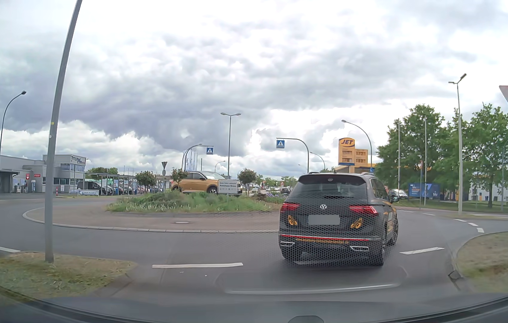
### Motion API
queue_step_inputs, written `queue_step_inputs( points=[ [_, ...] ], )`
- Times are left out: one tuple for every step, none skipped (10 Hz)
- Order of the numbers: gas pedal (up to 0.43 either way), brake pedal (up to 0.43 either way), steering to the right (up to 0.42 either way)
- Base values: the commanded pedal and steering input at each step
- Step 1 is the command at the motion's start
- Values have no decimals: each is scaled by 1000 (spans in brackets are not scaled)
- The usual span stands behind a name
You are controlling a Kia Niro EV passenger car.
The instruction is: Follow the waypoints while adhering to traffic rules and regulations
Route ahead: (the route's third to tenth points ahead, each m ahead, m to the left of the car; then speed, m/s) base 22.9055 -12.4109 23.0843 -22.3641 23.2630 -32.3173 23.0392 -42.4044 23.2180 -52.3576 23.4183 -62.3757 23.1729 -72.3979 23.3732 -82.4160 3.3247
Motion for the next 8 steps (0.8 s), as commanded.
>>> queue_step_inputs(
  points=[
    [268,0,58],
    [197,0,64],
    [177,0,68],
    [177,0,75],
    [177,0,86],
    [169,0,94],
    [110,0,101],
    [110,0,107]
  ],
)
